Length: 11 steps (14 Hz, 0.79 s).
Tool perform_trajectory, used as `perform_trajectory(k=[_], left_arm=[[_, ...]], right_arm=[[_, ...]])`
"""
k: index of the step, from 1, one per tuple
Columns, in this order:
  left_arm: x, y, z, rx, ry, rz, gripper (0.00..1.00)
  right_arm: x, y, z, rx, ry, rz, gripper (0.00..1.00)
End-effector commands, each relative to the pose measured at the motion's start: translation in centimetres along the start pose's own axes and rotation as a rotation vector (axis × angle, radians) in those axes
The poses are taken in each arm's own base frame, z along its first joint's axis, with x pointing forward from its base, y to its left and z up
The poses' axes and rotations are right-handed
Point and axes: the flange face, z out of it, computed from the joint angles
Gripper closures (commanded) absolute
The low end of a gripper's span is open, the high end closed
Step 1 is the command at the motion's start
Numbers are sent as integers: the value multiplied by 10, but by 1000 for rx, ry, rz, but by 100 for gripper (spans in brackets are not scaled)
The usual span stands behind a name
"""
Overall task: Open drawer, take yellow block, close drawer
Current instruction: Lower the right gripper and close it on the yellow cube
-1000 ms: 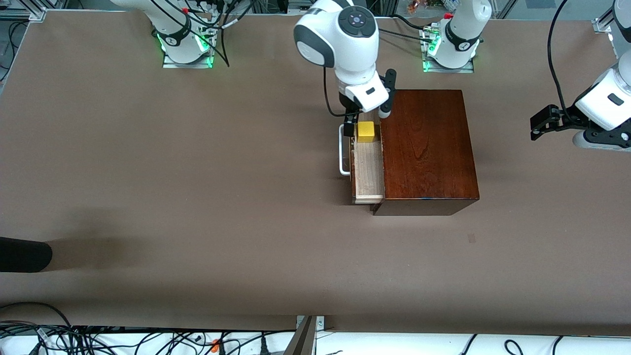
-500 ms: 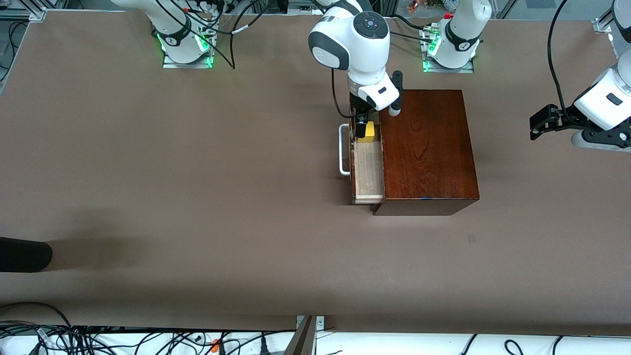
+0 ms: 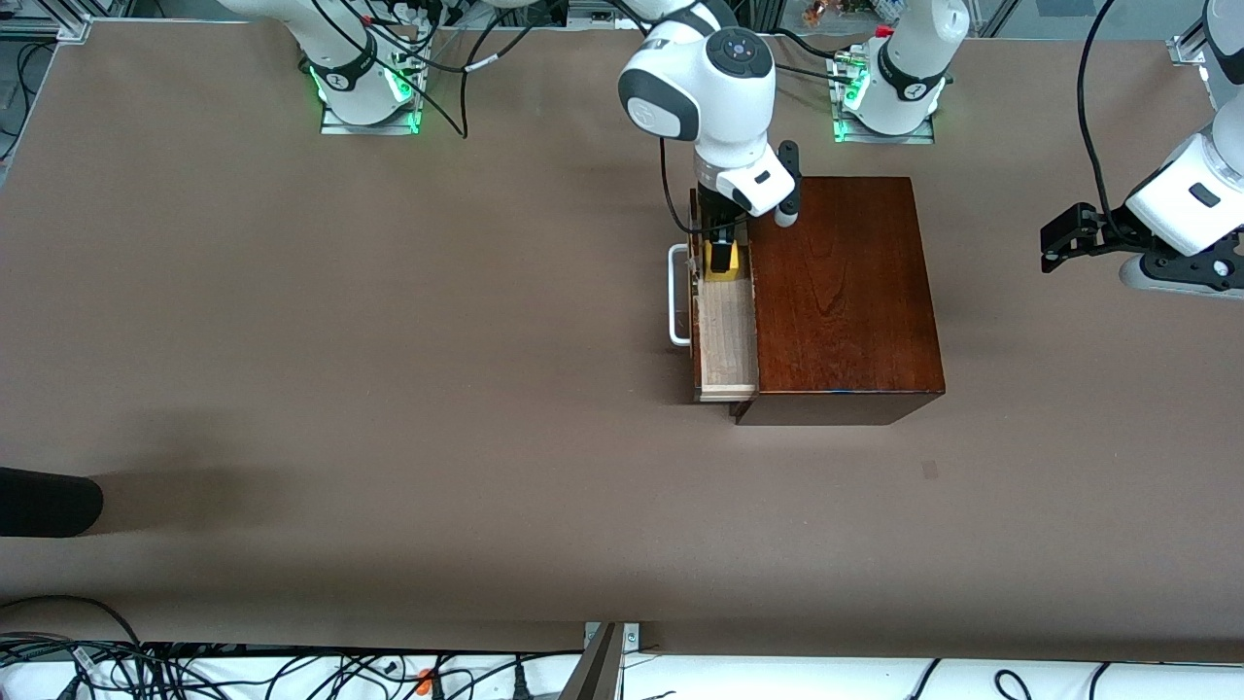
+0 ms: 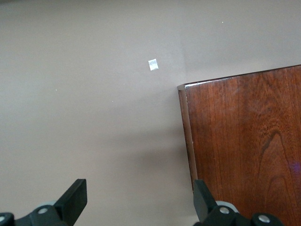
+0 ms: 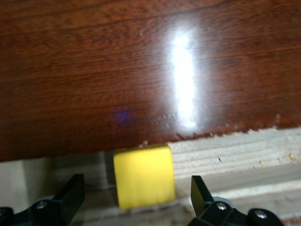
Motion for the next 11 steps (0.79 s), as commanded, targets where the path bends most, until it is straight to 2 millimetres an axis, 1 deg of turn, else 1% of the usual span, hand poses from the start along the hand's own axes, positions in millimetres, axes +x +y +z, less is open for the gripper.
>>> perform_trajectory(k=[1,4,6,9,10,11], left_arm=[[0,2,-9,-18,-1,13,0],[0,2,-9,-18,-1,14,0],[0,2,-9,-18,-1,13,0],[0,2,-9,-18,-1,13,0],[0,2,-9,-18,-1,14,0],[0,3,-9,-18,-1,14,0]], right_arm=[[4,7,5,-39,1,-5,0],[4,8,6,-44,8,-1,0],[4,7,14,-45,6,1,0],[4,8,19,-49,7,14,0],[3,8,20,-49,6,10,7],[2,10,19,-48,-1,14,28]])
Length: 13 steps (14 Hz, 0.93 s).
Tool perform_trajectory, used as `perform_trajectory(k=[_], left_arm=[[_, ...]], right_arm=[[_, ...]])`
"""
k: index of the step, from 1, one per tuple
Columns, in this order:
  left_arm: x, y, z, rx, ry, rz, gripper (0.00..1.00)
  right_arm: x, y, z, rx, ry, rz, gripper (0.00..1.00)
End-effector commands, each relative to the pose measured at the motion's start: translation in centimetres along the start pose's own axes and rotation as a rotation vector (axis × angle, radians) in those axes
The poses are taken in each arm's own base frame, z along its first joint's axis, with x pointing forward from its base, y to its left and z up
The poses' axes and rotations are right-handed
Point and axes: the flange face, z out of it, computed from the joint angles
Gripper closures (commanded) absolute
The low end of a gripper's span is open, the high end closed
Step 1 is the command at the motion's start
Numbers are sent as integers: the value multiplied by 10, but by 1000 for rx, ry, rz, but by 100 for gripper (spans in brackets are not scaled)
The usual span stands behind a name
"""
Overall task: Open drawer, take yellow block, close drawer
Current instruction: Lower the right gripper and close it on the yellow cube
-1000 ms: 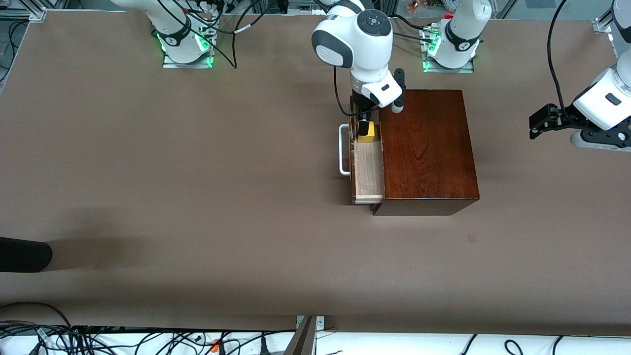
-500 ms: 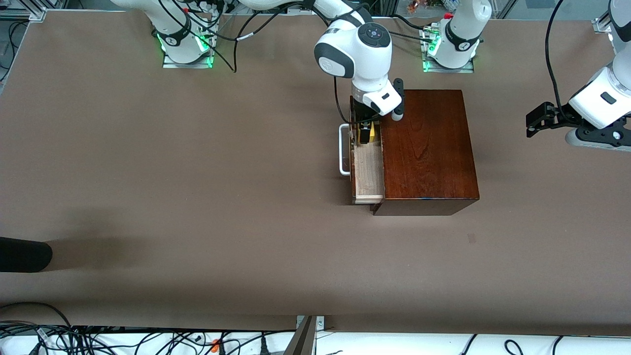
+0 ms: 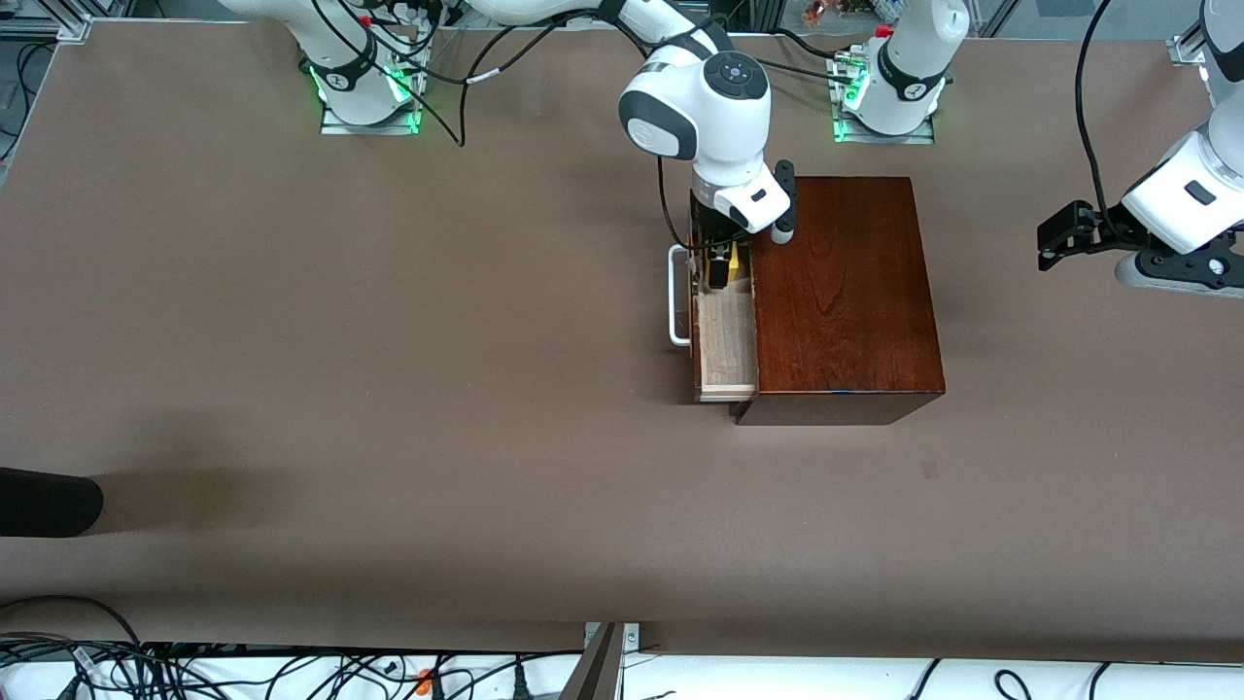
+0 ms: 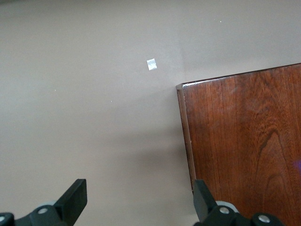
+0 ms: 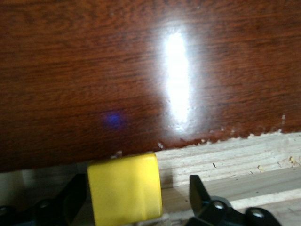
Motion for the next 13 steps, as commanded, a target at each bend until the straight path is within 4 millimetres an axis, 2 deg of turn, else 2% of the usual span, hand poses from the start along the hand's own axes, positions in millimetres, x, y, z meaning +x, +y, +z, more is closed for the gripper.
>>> perform_trajectory(k=[1,3,4,5,6,8,10,13], left_arm=[[0,0,-7,-18,-1,9,0],[0,1,-7,-18,-1,12,0],[0,0,-7,-18,-1,10,0],[0,1,-7,-17,-1,11,0],[0,0,-7,-18,-1,9,0],[0,1,-7,-18,-1,10,0],[0,0,-7,-17,-1,9,0],[0,0,-7,-18,-1,10,0]], right_arm=[[5,0,-2,-23,2,6,41],[5,3,-3,-27,4,3,63],[3,5,-4,-27,0,4,80],[2,7,-6,-26,-1,5,93],[0,7,-4,-18,-21,13,98],[0,4,-12,-7,-34,17,99],[2,6,-38,1,-34,34,99],[9,9,-88,-5,-26,132,98]])
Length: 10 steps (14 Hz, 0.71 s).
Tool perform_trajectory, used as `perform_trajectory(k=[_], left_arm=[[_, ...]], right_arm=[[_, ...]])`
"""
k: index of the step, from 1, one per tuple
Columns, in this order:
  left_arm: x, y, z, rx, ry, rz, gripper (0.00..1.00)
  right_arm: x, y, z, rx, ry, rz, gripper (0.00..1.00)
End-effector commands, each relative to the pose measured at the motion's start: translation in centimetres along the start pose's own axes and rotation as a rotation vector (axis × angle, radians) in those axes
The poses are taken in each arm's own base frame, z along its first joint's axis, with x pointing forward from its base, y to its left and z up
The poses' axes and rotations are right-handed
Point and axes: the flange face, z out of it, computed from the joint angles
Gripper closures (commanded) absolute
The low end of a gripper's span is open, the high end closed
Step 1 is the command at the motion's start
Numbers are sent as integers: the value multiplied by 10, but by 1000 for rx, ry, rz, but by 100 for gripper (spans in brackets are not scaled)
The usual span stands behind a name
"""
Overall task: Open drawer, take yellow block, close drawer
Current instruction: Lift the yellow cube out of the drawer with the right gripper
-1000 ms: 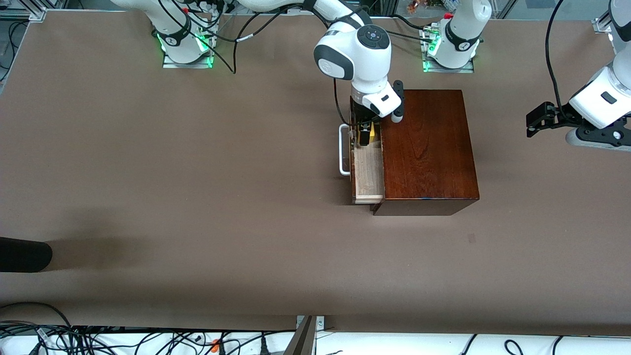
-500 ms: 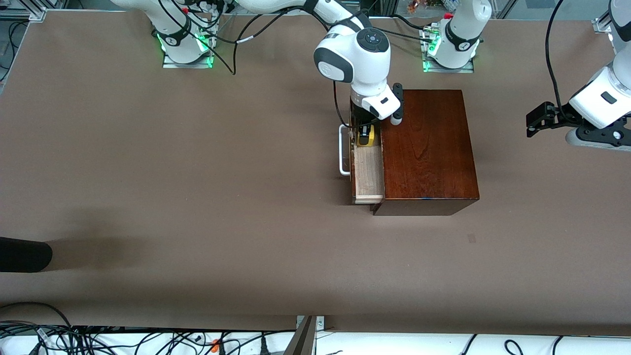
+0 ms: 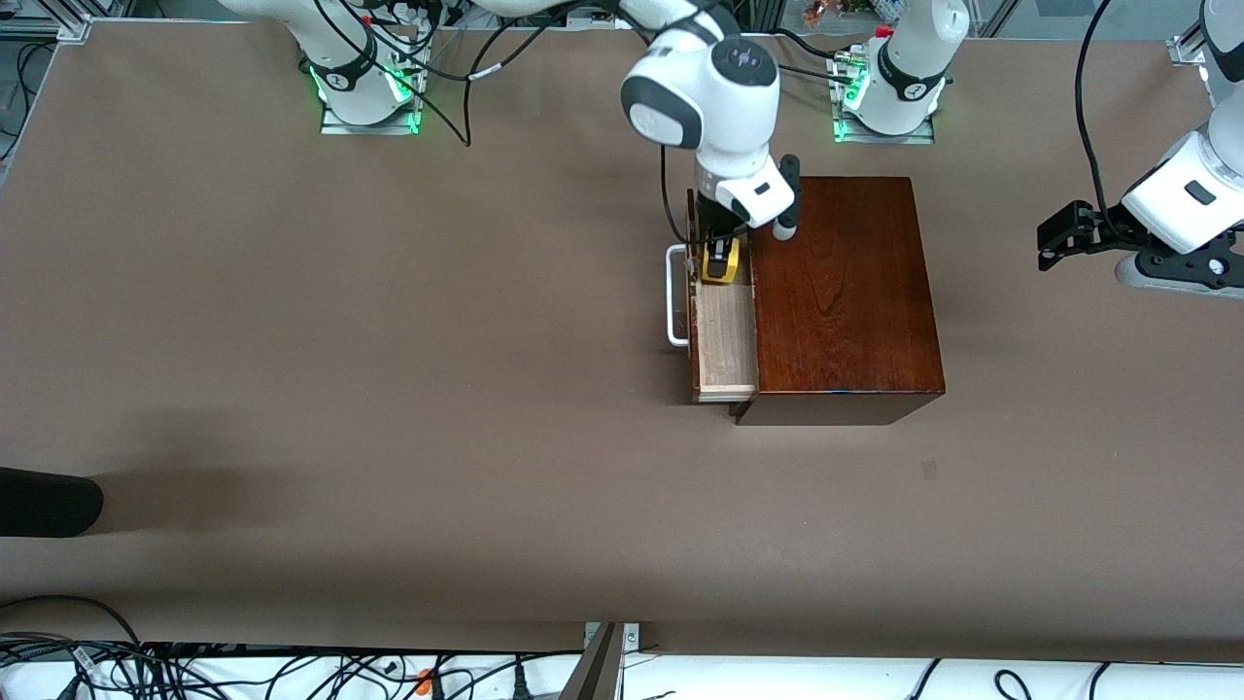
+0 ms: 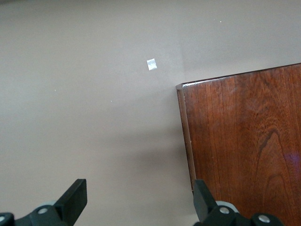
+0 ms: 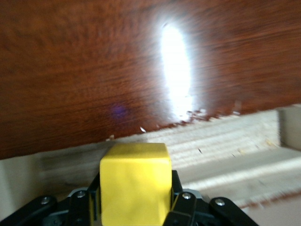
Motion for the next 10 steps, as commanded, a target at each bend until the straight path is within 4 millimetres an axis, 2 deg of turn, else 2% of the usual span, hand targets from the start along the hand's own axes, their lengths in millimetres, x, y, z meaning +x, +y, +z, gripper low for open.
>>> perform_trajectory(k=[1,4,6,7,9,10], left_arm=[[0,0,-7,-18,-1,12,0],[0,1,-7,-17,-1,14,0],[0,0,-7,-17,-1,12,0],[0,0,-7,-17,-1,15,0],[0,0,-7,-18,-1,17,0],[0,1,-7,-17,-1,18,0]], right_arm=[[1,2,-60,-6,14,57,98],[-12,15,-108,8,34,90,98],[-26,34,-123,56,39,157,97],[-38,52,-128,56,28,206,97],[-67,96,-122,66,-22,287,97],[-91,126,-139,60,-21,335,97]])
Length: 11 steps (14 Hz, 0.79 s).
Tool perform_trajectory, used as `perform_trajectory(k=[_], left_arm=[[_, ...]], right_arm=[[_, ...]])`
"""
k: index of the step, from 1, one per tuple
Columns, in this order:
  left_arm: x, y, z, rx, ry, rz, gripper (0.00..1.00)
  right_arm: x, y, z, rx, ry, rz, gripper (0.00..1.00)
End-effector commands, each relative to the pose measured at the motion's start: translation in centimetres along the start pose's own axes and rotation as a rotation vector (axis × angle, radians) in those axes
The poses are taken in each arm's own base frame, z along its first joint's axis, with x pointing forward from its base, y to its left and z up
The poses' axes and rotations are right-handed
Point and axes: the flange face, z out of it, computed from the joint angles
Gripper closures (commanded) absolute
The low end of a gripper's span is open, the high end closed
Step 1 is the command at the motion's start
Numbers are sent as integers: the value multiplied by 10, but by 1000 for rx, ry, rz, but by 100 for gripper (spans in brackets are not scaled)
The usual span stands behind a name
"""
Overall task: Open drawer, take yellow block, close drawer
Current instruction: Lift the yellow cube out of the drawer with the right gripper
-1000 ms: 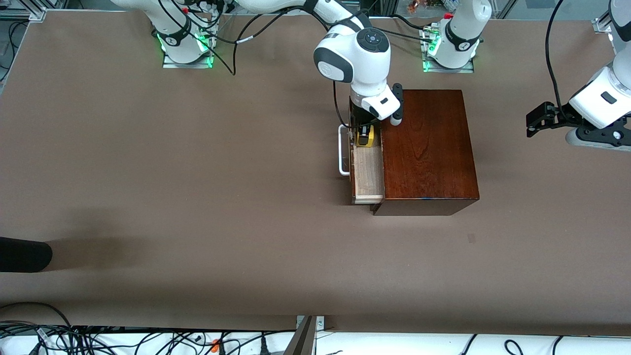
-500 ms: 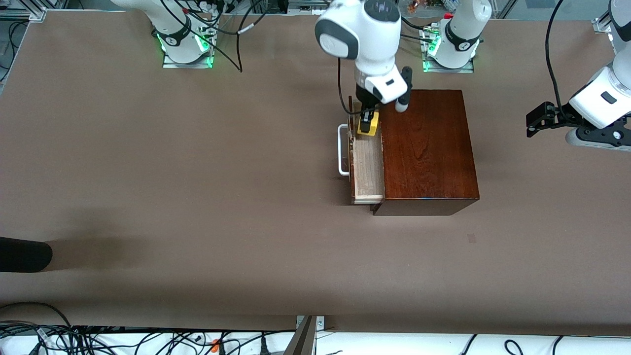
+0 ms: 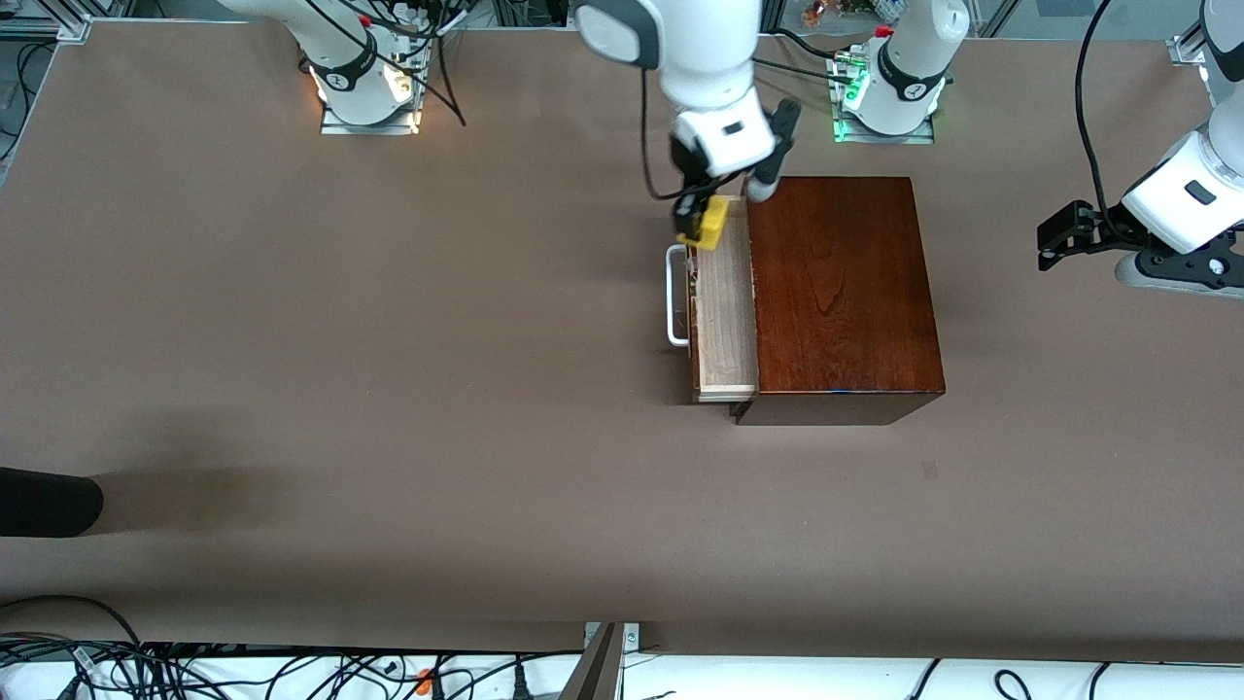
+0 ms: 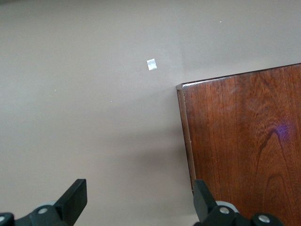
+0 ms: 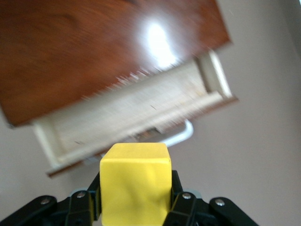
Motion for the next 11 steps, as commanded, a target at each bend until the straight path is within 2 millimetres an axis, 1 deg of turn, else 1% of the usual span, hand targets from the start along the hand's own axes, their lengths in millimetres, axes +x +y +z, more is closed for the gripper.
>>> perform_trajectory(k=[1,3,4,5,6,7,8,9,10,11], left_arm=[[0,0,-7,-18,-2,16,0],[0,0,-7,-17,-2,18,0],[0,1,-7,-17,-2,19,0],[0,0,-7,-17,-2,19,0],[0,0,-7,-18,-2,19,0],[0,0,-7,-18,-2,19,0],[0,0,-7,-18,-2,19,0],[0,0,-7,-17,-2,19,0],[0,0,-7,-18,-2,19,0],[1,0,-6,-18,-3,19,0]], right_arm=[[-44,87,-32,23,-26,141,97],[-79,146,-34,56,-66,233,98],[-91,161,-37,70,-76,262,98],[-102,174,-50,62,-63,286,99],[-121,193,-51,76,-71,325,99],[-148,213,-49,100,-90,370,99],[-173,228,-40,114,-122,383,99],[-196,239,-33,124,-150,344,100],[-226,261,-20,136,-177,337,100],[-254,285,-11,133,-182,375,100]])
